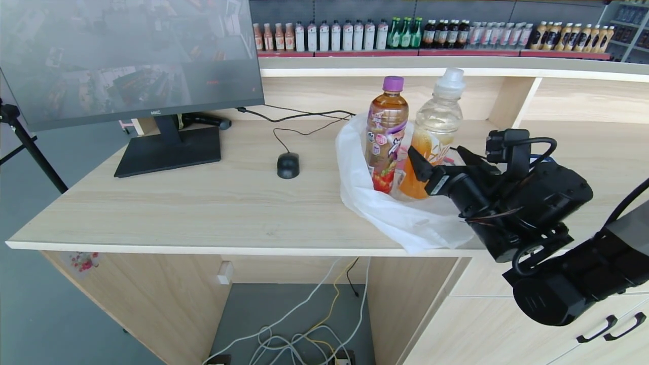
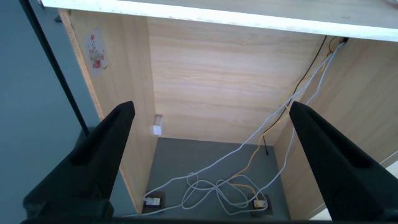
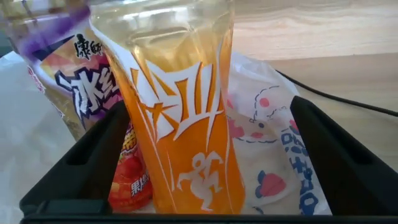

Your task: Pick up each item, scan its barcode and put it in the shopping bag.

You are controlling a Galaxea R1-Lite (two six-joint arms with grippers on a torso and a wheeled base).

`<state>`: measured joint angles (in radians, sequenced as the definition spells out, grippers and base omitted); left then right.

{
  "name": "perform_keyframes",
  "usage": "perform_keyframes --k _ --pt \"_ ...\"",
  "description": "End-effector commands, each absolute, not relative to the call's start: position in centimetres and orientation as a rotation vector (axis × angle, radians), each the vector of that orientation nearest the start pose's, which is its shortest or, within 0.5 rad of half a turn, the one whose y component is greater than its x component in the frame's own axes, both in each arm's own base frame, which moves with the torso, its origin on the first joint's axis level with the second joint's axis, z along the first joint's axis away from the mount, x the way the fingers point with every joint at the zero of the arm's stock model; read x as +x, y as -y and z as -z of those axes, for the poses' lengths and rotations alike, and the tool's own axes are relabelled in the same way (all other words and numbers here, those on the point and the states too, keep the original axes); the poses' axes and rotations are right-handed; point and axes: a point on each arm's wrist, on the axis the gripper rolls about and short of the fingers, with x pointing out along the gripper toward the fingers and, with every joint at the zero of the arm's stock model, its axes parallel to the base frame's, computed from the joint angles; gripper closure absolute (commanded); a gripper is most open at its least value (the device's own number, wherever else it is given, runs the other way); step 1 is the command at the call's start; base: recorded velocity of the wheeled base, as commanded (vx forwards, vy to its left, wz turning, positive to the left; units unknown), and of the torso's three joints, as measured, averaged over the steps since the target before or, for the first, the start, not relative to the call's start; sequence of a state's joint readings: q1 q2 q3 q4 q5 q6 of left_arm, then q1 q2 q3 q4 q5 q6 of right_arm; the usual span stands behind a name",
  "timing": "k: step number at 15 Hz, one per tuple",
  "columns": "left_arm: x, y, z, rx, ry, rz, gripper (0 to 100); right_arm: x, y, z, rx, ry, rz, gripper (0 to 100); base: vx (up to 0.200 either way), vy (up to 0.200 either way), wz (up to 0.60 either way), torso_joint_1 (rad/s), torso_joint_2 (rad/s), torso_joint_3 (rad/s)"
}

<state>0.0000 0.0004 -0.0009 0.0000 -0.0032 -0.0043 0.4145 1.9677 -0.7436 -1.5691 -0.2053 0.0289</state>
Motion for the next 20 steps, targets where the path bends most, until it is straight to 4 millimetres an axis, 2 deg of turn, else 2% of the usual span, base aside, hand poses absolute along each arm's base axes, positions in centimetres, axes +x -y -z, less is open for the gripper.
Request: perform_keyframes --k 1,4,7,8,9,11,13,17,18,19,20 --pt "-2.3 0.0 -7.6 -0.005 0.002 0.003 0 30.3 -13.0 -19.2 0.153 0.380 -0.217 0 0.000 0.000 0.00 0.000 0.00 0.000" --pt "-2.3 0.0 -7.6 -0.003 0.002 0.003 0 28.6 -12.4 -20.6 0.163 0.411 -0.219 0 0.000 0.000 0.00 0.000 0.00 0.000" --pt "-2.3 0.0 -7.6 -0.003 0.002 0.003 0 25.6 -11.8 -22.7 0.185 0.463 -0.245 0 0.000 0.000 0.00 0.000 0.00 0.000" --pt "-2.3 0.0 -7.5 -0.005 0.000 0.003 0 22.4 -10.9 -23.9 0.196 0.501 -0.263 0 0.000 0.000 0.00 0.000 0.00 0.000" --pt "-2.3 0.0 -7.5 -0.005 0.000 0.003 0 20.3 -10.0 -24.4 0.202 0.521 -0.268 0 0.000 0.000 0.00 0.000 0.00 0.000" --pt "-2.3 0.0 -7.5 -0.005 0.000 0.003 0 16.4 -7.8 -24.3 0.208 0.542 -0.264 0 0.000 0.000 0.00 0.000 0.00 0.000" --pt "-2.3 0.0 -7.6 -0.003 0.002 0.003 0 13.4 -6.3 -24.6 0.223 0.591 -0.257 0 0.000 0.000 0.00 0.000 0.00 0.000" --pt "-2.3 0.0 -7.6 -0.003 0.002 0.003 0 6.0 -2.6 -22.9 0.242 0.701 -0.264 0 0.000 0.000 0.00 0.000 0.00 0.000" --pt "-2.3 0.0 -7.6 -0.003 0.002 0.003 0 3.1 -1.2 -21.2 0.231 0.729 -0.288 0 0.000 0.000 0.00 0.000 0.00 0.000" --pt "-2.3 0.0 -7.6 -0.003 0.002 0.003 0 2.5 -0.9 -20.8 0.221 0.720 -0.302 0 0.000 0.000 0.00 0.000 0.00 0.000" --pt "-2.3 0.0 -7.6 -0.003 0.002 0.003 0 1.2 -0.4 -19.5 0.176 0.668 -0.363 0 0.000 0.000 0.00 0.000 0.00 0.000"
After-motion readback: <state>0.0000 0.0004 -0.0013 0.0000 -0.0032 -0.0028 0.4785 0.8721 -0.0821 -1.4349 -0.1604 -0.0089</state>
